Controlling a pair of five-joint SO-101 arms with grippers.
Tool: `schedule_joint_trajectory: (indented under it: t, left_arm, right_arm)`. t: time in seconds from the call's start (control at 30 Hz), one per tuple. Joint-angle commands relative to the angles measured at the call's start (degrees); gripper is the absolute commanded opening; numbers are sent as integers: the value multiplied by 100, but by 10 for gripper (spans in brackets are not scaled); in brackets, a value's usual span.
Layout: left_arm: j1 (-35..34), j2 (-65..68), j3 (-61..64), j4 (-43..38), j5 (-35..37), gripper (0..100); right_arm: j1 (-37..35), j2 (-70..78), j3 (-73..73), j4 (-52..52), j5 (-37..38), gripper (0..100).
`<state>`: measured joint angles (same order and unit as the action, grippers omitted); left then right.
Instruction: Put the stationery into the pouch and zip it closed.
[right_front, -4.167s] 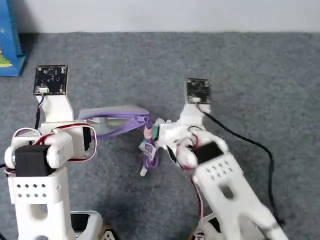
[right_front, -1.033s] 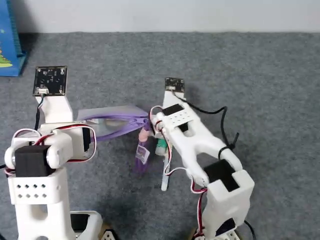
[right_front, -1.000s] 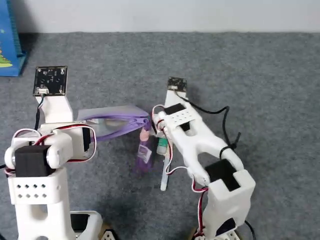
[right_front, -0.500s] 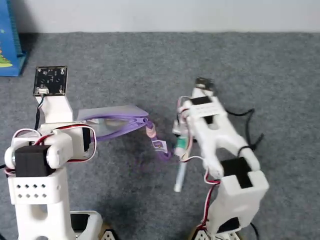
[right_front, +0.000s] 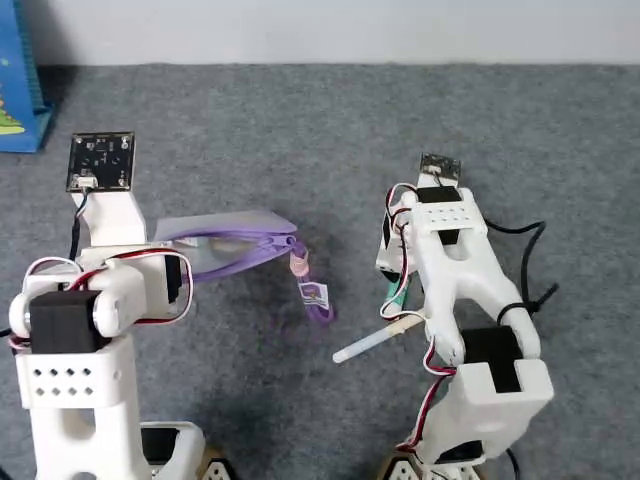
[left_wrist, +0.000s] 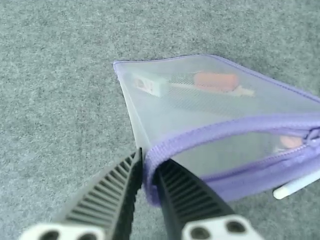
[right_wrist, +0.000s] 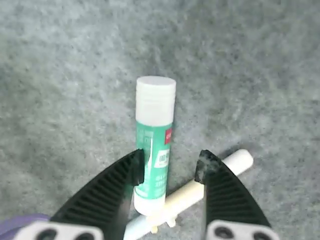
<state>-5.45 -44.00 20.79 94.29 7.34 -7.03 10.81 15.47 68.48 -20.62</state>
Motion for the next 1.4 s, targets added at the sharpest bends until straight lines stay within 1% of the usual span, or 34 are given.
schedule_joint_trajectory:
  t: [0.0, 0.2, 0.47, 0.53, 0.6, 0.63, 0.67, 0.73, 0.83, 1.0, 1.1, 1.2, 1.37]
  left_arm:
    - [-18, -9, -57, 44, 26, 12]
    - [-18, -9, -57, 44, 26, 12]
    - [-18, -9, -57, 44, 26, 12]
    - [-18, -9, -57, 44, 26, 12]
    - [-18, -9, -57, 44, 26, 12]
    - [-18, -9, -57, 44, 26, 12]
    - [-18, -9, -57, 44, 26, 12]
    - [-18, -9, -57, 44, 26, 12]
    - [-18, -9, -57, 44, 26, 12]
    - [-18, -9, -57, 44, 26, 12]
    - [-9, -9, -57, 35, 26, 12]
    - [26, -9, -66, 9, 26, 12]
    - [35, 35, -224, -79, 26, 12]
  right_arm:
    - [31, -268, -105, -259, 53, 147]
    - [-92, 31, -132, -673, 53, 147]
    - [-207, 435, -141, -664, 53, 145]
    - [-180, 418, -141, -664, 79, 106]
    - [-180, 382, -229, -611, 334, 20]
    - [-171, 321, -246, -593, 457, 0]
    - [-154, 224, -264, -488, 536, 22]
    - [-110, -101, -281, -233, 563, 4]
    - [-31, -884, -264, 180, 580, 7]
    - [-40, -2686, -246, 1086, 589, 8]
    - [-92, -3758, -246, 1209, 589, 8]
    - [-400, -4567, -220, 1253, 589, 8]
    - [-1314, -5525, -26, 1077, 580, 8]
